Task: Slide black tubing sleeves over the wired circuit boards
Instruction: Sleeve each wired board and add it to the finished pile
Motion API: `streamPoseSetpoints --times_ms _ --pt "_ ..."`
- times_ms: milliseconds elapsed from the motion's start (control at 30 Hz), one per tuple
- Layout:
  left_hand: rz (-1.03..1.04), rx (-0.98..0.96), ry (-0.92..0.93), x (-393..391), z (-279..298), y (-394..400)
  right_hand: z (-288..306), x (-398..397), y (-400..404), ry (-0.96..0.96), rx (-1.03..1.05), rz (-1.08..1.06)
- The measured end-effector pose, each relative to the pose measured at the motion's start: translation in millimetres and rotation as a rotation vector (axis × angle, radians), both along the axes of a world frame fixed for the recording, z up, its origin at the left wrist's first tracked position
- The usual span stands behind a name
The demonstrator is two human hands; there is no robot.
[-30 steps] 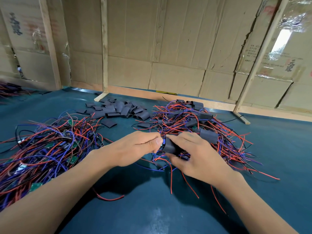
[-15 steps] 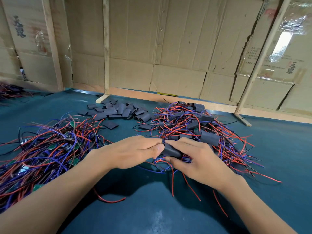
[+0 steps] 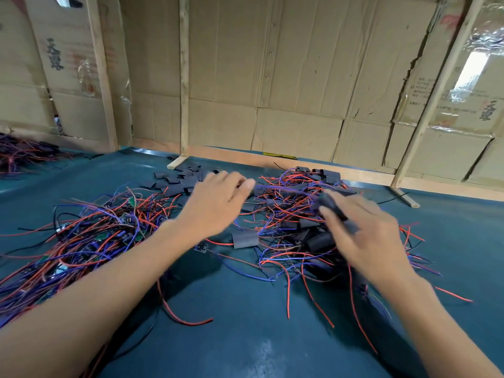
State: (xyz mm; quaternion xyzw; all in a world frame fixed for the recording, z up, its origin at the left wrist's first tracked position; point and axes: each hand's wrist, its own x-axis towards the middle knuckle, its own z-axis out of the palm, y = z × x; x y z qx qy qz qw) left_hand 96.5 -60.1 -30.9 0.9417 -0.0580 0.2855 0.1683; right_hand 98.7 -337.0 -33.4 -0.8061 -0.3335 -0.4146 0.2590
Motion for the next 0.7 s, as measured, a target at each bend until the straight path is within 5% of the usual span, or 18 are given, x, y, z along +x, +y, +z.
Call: streamPoseSetpoints --times_ms 100,233,333,500,600,700 --pt "0.313 0.189 0.348 34.4 4.3 47.5 3.8 16.1 -23.0 0.019 0.106 -0.252" --pt "0.405 0.373 0.726 46.3 -19.0 91.6 -4.4 36.8 -29.7 0.258 -0.033 -0.435" --pt "0.389 0.393 0.644 50.7 -21.6 98.5 -0.9 44.8 -29.9 0.385 -0.141 -0.339" --pt "0.464 0.491 0.596 51.2 -12.7 97.0 45.2 58.8 -37.2 0.264 -0.020 -0.188" --pt "0.410 0.385 0.491 43.6 2.1 90.7 80.4 87.4 -28.5 0.236 -0.027 -0.179" --pt "0.209 0.147 0.394 29.1 21.1 77.3 89.1 105.8 -12.3 0.519 -0.346 -0.288"
